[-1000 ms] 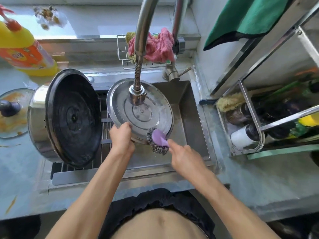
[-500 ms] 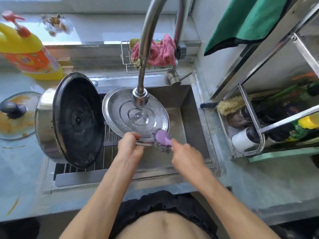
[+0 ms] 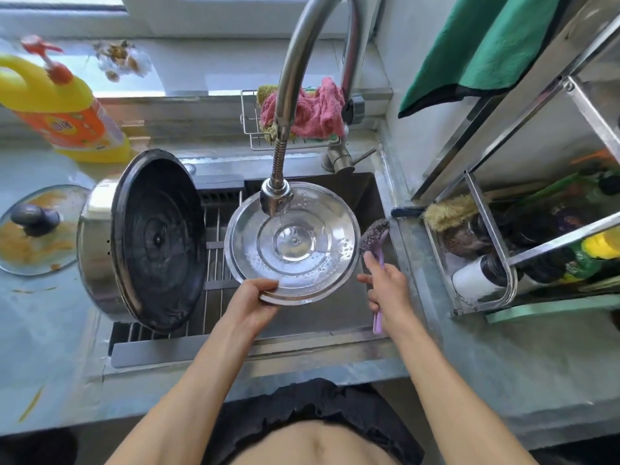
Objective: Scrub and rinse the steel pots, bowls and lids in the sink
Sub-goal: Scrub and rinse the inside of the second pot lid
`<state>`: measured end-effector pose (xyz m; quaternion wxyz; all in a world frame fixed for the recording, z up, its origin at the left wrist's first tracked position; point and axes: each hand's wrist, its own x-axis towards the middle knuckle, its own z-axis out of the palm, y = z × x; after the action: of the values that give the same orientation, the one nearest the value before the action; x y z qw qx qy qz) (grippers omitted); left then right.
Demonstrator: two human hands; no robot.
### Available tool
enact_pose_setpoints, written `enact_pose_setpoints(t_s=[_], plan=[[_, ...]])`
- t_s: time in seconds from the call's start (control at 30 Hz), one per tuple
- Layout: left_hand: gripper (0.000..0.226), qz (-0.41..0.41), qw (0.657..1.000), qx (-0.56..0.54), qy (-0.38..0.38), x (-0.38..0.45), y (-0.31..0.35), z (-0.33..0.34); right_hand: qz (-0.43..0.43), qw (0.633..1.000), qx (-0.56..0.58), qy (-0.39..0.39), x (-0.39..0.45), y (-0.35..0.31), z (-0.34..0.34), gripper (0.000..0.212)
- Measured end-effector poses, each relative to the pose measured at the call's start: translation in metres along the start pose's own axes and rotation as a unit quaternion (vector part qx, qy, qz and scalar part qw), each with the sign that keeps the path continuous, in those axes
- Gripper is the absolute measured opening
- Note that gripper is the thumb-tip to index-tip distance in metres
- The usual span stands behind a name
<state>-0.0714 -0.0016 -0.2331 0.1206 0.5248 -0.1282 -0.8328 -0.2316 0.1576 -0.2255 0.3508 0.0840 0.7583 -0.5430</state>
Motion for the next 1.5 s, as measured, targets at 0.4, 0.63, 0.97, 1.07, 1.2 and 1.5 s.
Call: enact_pose_setpoints(t_s=[0.4, 0.63, 0.97, 1.07, 1.2, 1.5], plan=[[0.012, 0.02, 0.99, 0.132, -0.042, 0.005, -0.003, -0.011, 0.084, 0.979, 0.183, -0.012, 0.012, 0.016, 0.02, 0.032], [0.022, 0.183, 0.943, 0.277, -0.002, -0.013, 0.015, 0.001, 0.118, 0.982, 0.147, -0.029, 0.024, 0.009, 0.021, 0.02], [0.083, 0.28, 0.788, 0.524, 0.165, -0.012, -0.004, 0.008, 0.051, 0.989, 0.141, -0.013, 0.036, -0.049, 0.017, 0.013], [0.067, 0.369, 0.706, 0.604, 0.031, -0.024, -0.013, 0.014, 0.053, 0.99, 0.13, -0.019, 0.037, -0.065, 0.022, 0.018], [0.033, 0.422, 0.621, 0.659, -0.043, -0.011, -0.022, 0.024, 0.065, 0.989, 0.115, -0.065, 0.034, -0.074, 0.034, 0.019], [0.027, 0.179, 0.975, 0.09, 0.098, 0.026, 0.011, 0.023, -0.129, 0.963, -0.208, -0.116, 0.031, -0.065, 0.012, 0.044]])
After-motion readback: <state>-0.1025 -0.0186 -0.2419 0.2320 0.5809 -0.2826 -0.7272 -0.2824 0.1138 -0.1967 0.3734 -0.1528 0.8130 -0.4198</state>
